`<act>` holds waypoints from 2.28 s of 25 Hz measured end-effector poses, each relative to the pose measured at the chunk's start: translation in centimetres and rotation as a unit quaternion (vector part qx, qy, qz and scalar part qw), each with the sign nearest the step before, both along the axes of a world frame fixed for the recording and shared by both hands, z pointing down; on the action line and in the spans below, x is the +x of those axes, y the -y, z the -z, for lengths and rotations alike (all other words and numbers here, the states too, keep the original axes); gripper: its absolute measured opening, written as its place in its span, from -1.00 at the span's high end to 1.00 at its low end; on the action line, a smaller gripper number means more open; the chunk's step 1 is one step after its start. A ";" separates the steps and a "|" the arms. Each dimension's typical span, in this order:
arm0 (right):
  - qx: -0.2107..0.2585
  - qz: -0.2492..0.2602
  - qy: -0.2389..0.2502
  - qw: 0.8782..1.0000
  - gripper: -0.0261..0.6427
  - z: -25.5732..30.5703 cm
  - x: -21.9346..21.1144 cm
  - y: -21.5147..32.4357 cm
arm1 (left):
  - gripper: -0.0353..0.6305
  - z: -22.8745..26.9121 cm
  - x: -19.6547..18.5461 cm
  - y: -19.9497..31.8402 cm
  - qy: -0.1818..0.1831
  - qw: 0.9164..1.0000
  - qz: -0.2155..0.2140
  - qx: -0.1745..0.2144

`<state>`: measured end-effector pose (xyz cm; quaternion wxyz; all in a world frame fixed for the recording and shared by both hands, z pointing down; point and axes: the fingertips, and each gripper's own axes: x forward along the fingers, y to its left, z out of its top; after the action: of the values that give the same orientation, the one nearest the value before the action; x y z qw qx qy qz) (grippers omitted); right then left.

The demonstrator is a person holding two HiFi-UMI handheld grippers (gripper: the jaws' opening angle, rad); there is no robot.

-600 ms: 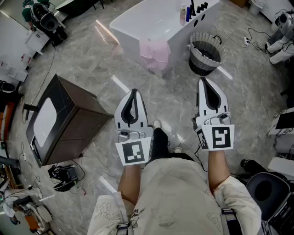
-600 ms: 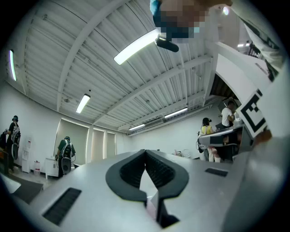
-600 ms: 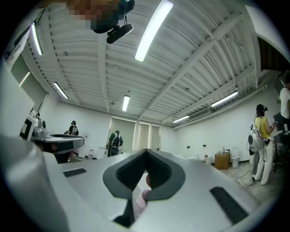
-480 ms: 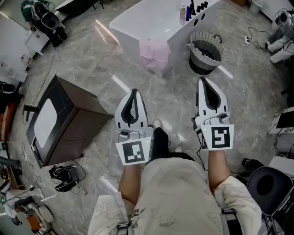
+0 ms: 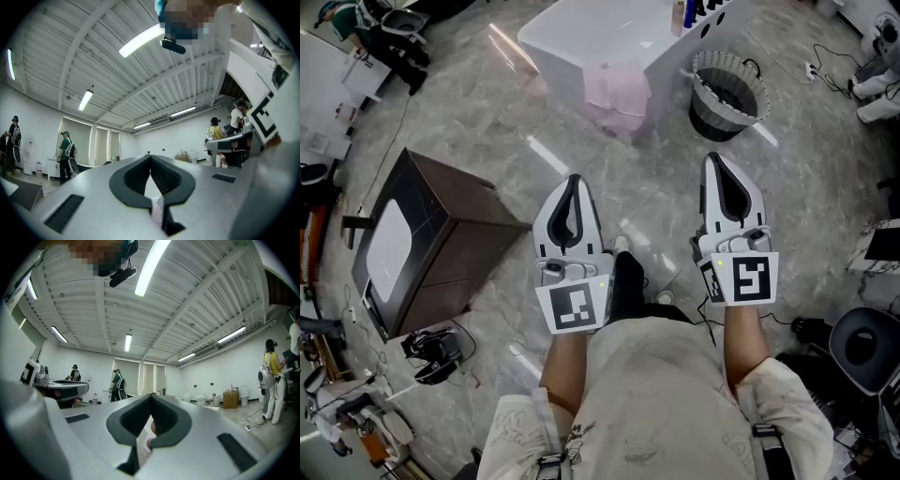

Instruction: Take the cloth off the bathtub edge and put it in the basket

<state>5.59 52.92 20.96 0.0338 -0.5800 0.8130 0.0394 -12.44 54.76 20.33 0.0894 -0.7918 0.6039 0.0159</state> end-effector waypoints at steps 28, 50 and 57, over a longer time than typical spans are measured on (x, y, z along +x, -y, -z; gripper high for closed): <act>-0.007 0.029 -0.022 0.999 0.95 1.8 -12.1 19.3 | 0.88 0.5 -10.4 20.2 -0.041 0.999 -0.014 0.003; -0.010 0.024 0.008 1.000 0.95 1.0 -6.8 32.9 | 0.88 1.3 -4.7 33.1 -0.016 0.999 -0.032 0.007; -0.011 0.029 0.025 0.999 0.95 1.2 -2.1 40.2 | 0.88 2.3 -0.4 39.8 -0.011 1.000 -0.022 0.008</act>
<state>3.49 12.71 19.72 0.0486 -0.5572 0.8288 0.0151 -12.82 14.95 17.99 0.0886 -0.8038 0.5874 0.0317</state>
